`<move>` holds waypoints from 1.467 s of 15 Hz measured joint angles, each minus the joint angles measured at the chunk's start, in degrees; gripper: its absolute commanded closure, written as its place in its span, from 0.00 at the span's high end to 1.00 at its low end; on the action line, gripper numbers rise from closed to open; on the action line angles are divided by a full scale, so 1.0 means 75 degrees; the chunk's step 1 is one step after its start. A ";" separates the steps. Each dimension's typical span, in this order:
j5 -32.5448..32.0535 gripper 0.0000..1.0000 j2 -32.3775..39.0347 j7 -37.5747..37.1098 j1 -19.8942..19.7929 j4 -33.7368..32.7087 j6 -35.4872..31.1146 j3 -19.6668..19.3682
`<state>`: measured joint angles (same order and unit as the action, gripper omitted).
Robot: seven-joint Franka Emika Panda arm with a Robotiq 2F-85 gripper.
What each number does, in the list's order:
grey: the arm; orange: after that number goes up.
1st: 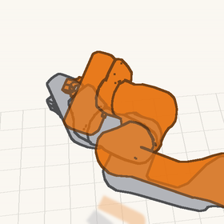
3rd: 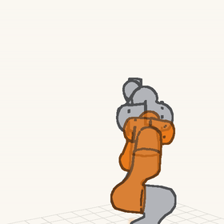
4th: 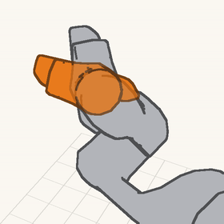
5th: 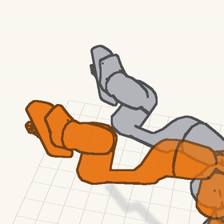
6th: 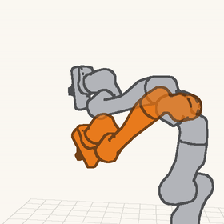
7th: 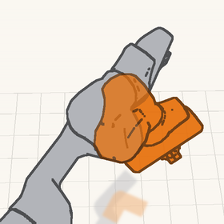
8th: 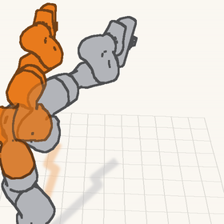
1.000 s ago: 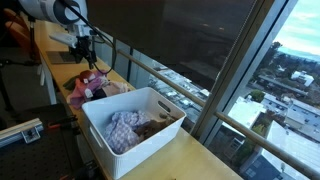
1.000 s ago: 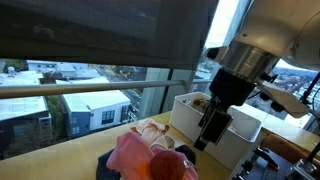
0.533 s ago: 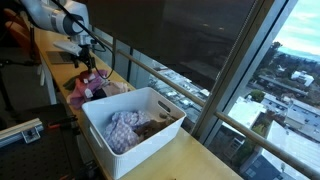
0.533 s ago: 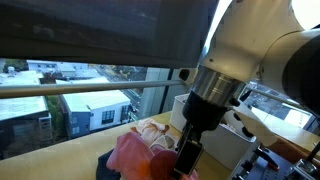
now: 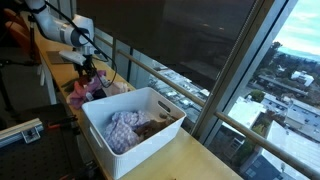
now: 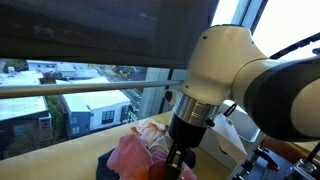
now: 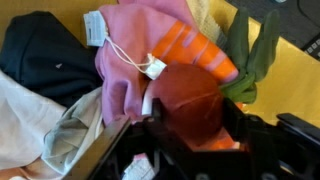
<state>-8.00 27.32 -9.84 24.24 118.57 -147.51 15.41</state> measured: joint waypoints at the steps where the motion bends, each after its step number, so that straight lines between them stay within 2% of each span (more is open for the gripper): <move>1: 0.0000 0.23 0.0036 0.0000 0.0000 -0.0015 0.0000 -0.0022; 4: 0.0000 0.02 0.0018 0.0000 0.0000 -0.0047 0.0000 -0.0061; 5: 0.0000 0.00 -0.0019 0.0000 -0.0002 -0.0054 0.0000 -0.0084; 6: 0.0000 0.04 -0.0083 0.0000 -0.0007 -0.0055 0.0000 -0.0125; 8: 0.0000 0.02 -0.0332 0.0004 -0.0063 -0.0050 0.0004 -0.0276; 11: 0.0000 0.04 -0.1002 0.0096 -0.0429 -0.0027 0.0023 -0.0560; 17: 0.0000 0.04 -0.2360 0.0490 -0.1646 -0.0018 0.0024 -0.1272; 22: 0.0000 0.04 -0.2897 0.1146 -0.2828 -0.0080 0.0024 -0.2040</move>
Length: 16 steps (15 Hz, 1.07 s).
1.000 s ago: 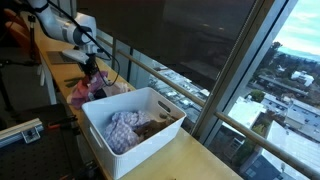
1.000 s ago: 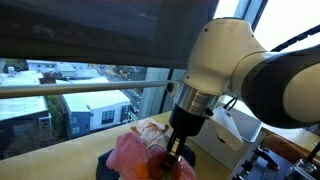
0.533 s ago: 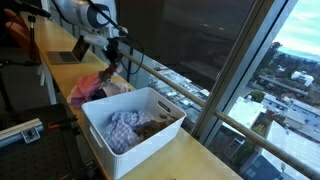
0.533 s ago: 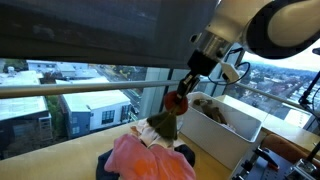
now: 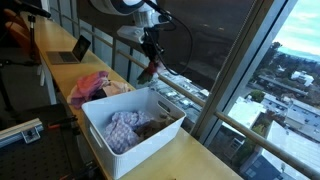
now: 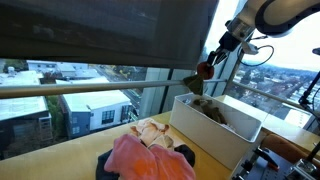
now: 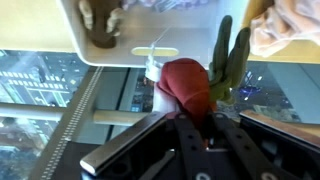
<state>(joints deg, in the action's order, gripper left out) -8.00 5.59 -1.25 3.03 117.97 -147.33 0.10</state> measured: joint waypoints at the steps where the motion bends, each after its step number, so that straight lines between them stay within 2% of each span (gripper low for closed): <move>1: 0.0000 0.04 -0.0011 0.0134 -0.0223 -0.0018 0.0000 -0.0145; 5: -0.0005 0.04 0.0134 0.0319 -0.0697 0.0103 -0.0009 -0.0442; 6: -0.0018 0.07 0.0196 0.0318 -0.0724 0.0168 -0.0012 -0.0457; 7: -0.0043 0.39 0.0260 0.0316 -0.0733 0.0224 -0.0014 -0.0461; 8: -0.0070 0.41 0.0321 0.0312 -0.0732 0.0276 -0.0015 -0.0460; 10: -0.0108 0.53 0.0415 0.0300 -0.0723 0.0343 -0.0016 -0.0460; 16: -0.0121 0.98 0.0434 0.0282 -0.0643 0.0319 -0.0017 -0.0445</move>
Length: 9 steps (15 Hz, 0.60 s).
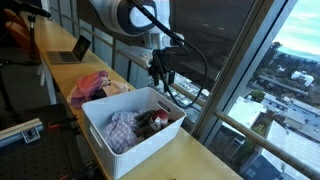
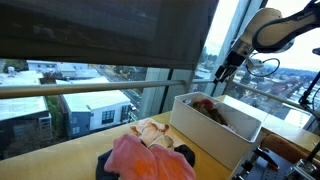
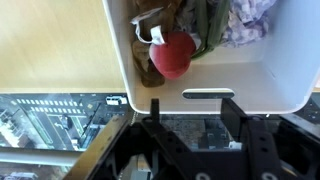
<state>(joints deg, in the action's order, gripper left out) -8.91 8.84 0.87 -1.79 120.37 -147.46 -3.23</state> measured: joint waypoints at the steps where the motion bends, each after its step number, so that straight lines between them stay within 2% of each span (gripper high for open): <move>1: 0.0000 1.00 -0.0030 -0.0012 0.0045 -0.0004 0.0000 0.0011; 5: 0.0000 1.00 -0.0152 -0.0116 0.0313 0.0011 0.0000 0.0199; 9: 0.0014 1.00 -0.0150 -0.0498 0.0779 0.0062 0.0002 0.0657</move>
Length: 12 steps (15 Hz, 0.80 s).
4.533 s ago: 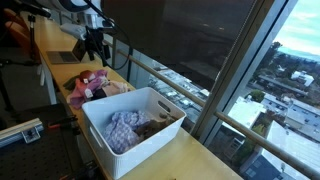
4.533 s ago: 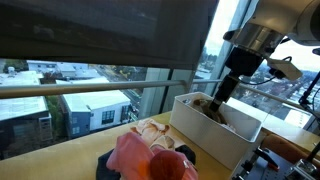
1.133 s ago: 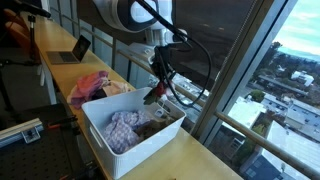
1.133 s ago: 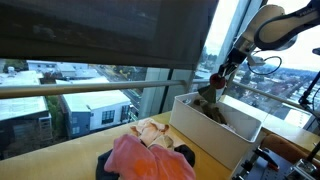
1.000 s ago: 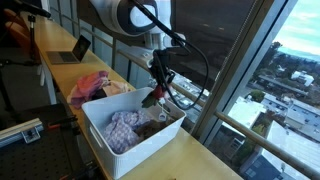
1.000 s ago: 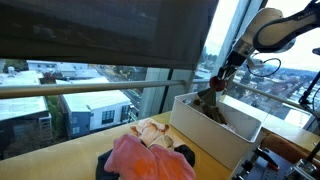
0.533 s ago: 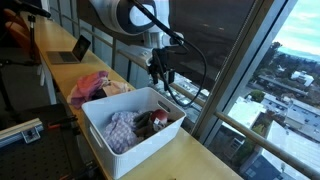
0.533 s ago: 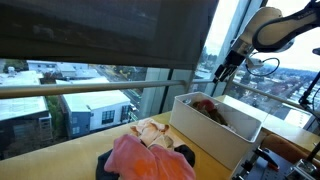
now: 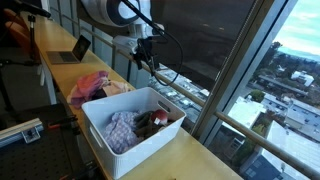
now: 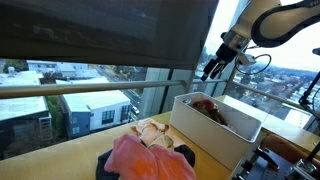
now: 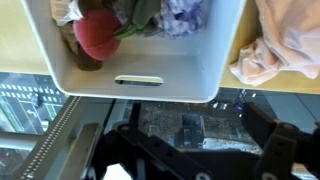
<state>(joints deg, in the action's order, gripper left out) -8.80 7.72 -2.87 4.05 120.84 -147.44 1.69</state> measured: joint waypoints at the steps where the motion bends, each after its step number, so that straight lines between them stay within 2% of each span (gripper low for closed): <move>1: 0.0002 1.00 0.0013 -0.0121 0.0138 0.0030 0.0000 0.0129; 6: 0.0002 1.00 0.0376 -0.0626 0.0809 0.0117 -0.0008 0.0657; 12: -0.0013 1.00 0.1157 -0.0921 0.1557 0.0141 -0.0147 0.0930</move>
<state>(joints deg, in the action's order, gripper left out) -8.90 16.40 -9.78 15.72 121.89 -148.54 8.67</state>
